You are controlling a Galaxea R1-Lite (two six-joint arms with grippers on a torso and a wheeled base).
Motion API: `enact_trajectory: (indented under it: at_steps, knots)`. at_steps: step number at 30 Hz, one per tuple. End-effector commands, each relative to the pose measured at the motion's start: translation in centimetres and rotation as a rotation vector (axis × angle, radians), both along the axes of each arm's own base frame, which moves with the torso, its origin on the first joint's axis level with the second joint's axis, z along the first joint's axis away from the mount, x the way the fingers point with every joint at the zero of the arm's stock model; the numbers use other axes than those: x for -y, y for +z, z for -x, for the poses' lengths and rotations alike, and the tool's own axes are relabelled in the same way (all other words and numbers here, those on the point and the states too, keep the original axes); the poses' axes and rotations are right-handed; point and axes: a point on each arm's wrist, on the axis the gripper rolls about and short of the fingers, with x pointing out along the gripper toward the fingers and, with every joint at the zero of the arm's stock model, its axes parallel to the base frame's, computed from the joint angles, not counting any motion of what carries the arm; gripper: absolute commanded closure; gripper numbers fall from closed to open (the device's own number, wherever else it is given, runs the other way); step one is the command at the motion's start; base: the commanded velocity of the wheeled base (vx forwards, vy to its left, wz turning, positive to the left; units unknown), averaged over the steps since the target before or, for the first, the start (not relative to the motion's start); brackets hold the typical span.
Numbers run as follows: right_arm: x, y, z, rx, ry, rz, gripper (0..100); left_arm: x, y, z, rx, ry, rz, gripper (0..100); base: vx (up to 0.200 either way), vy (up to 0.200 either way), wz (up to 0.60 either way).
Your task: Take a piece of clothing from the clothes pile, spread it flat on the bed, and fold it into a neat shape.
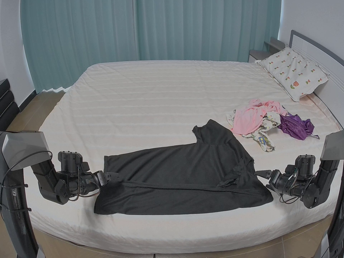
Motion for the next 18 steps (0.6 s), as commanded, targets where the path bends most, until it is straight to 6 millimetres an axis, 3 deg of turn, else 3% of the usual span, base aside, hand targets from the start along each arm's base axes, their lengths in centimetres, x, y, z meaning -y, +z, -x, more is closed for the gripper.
enact_trajectory:
  at_steps: [1,5,6,18]
  knots:
    - [-0.2,-0.8,0.3,-0.027,0.005,0.002,0,0.3,-0.2,0.0,-0.001,-0.009,-0.004,0,0.0,0.0,0.0]
    - [-0.2,-0.8,0.3,-0.026,0.003,0.003,0,0.3,-0.3,-0.1,0.001,-0.008,-0.006,0,0.0,0.0,0.0]
    - [-0.2,-0.8,0.3,-0.024,0.003,0.003,0,0.3,-0.4,-0.1,-0.003,-0.004,-0.012,100,0.0,0.0,0.0]
    - [-0.2,-0.2,0.1,0.007,0.002,0.005,0,-1.0,-0.9,-0.1,-0.005,0.024,-0.071,100,0.0,0.0,0.0]
